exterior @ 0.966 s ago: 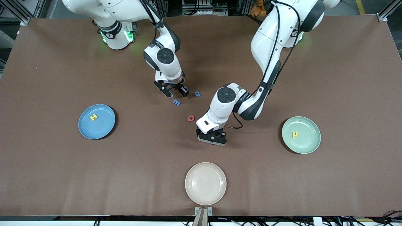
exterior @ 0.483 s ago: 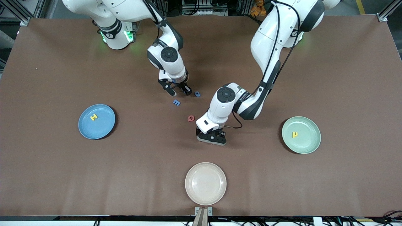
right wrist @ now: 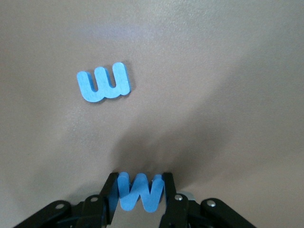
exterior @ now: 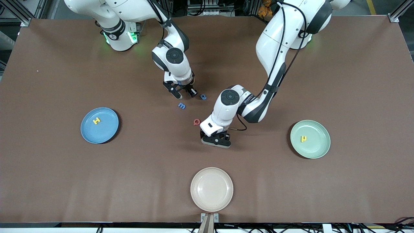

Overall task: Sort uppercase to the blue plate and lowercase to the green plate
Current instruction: 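Carry the W toward the blue plate while the left gripper grasps m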

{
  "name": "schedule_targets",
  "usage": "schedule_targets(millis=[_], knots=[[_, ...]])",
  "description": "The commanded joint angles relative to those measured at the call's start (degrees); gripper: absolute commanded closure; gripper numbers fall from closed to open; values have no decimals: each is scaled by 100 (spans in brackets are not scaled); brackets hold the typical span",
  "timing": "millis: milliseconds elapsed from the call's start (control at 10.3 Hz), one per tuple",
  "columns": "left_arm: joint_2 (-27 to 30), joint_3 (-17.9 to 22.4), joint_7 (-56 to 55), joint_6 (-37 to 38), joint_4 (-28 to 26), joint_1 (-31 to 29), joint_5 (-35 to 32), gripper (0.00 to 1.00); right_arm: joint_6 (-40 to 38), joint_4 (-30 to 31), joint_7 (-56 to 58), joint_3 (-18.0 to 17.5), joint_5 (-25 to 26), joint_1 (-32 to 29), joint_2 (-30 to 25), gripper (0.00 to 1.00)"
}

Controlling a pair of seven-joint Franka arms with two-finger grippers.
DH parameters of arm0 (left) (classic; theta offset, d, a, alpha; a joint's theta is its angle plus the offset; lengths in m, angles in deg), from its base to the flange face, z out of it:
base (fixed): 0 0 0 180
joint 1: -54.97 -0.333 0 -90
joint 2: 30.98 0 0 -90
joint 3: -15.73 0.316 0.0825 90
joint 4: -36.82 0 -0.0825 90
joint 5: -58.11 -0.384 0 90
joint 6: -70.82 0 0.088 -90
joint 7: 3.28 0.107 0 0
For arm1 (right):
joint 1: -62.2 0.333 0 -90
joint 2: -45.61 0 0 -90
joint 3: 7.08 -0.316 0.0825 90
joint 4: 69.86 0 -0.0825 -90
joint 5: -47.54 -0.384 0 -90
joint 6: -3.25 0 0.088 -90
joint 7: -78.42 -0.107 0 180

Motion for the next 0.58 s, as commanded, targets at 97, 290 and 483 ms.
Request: schedule_targets(millis=[97,290,483], knots=[[-162,17,-282,67,302,32,-32,39,-8,-50,-50,-39,146,-25,108,69],[-223,25,-292,66,337,67,-41,40,-279,-59,431,-143,155,-270,29,69],[-276,25,-300,66,372,111,-41,42,-927,-181,1229,-232,146,-613,-137,71]])
